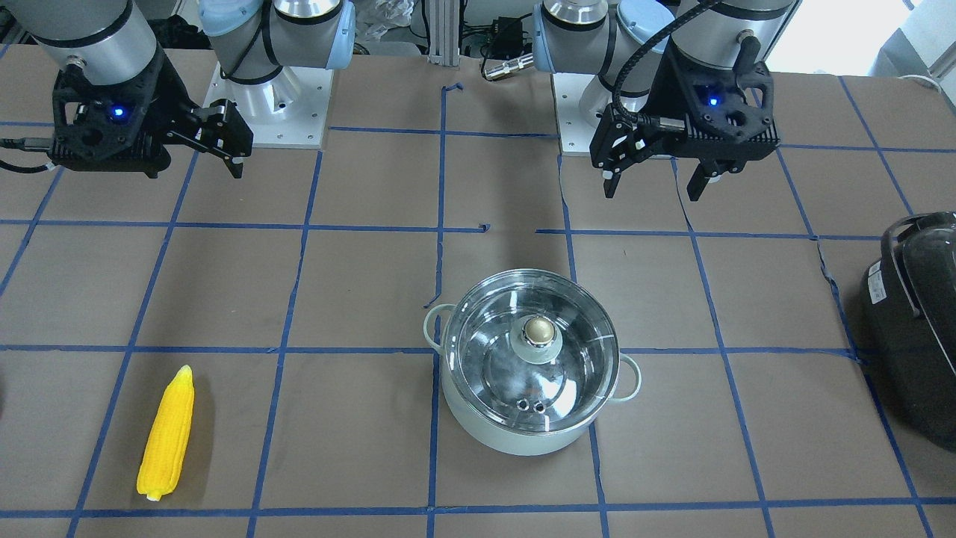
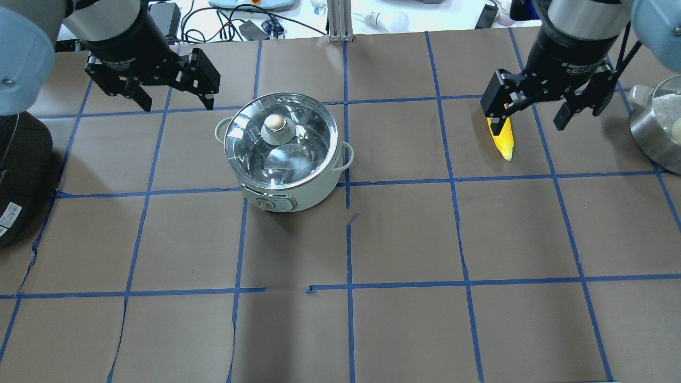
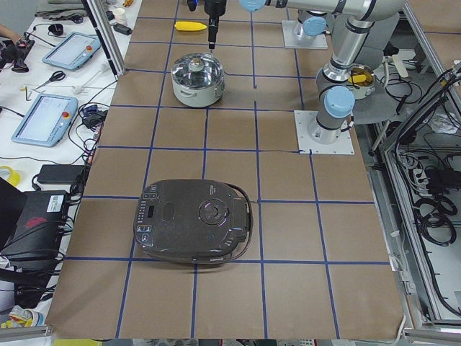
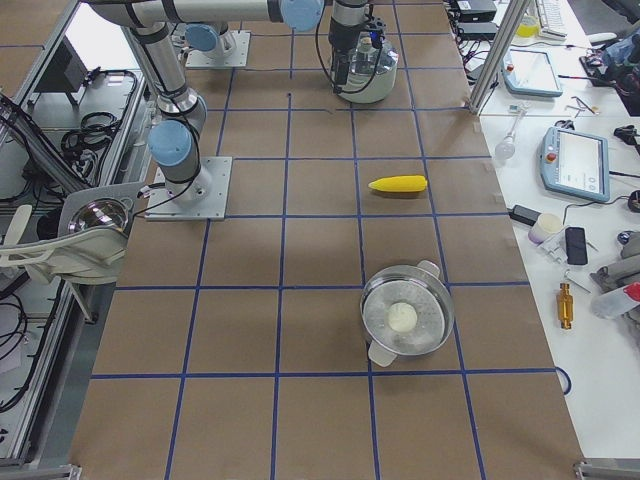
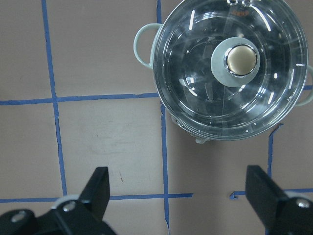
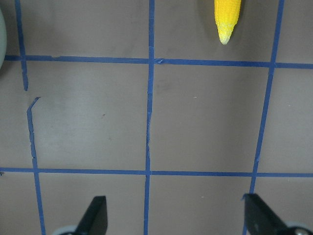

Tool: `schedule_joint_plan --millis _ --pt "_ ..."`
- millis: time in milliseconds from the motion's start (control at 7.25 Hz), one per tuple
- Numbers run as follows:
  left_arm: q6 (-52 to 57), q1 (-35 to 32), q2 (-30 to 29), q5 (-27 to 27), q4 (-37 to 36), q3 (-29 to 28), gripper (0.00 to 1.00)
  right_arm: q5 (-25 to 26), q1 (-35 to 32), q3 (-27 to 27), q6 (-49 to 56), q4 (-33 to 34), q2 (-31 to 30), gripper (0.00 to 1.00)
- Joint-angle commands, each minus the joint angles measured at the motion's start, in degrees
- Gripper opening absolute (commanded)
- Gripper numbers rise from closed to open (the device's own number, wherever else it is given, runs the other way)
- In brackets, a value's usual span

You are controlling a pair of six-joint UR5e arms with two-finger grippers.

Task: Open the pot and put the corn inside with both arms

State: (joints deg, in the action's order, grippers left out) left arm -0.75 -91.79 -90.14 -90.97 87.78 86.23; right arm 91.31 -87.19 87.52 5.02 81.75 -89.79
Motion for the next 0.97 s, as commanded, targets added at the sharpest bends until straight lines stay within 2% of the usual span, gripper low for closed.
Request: schedule_joint_plan --millis 0,828 --pt "0.05 0.03 -0.12 -0.17 0.03 -0.10 1.00 0.09 0.00 0.20 0.08 -0.01 0.14 1.00" --pt "-0.12 -0.06 -0.30 0.00 0.38 -0.01 1.00 0.01 0.09 0.20 -0.71 0.25 0.31 1.00"
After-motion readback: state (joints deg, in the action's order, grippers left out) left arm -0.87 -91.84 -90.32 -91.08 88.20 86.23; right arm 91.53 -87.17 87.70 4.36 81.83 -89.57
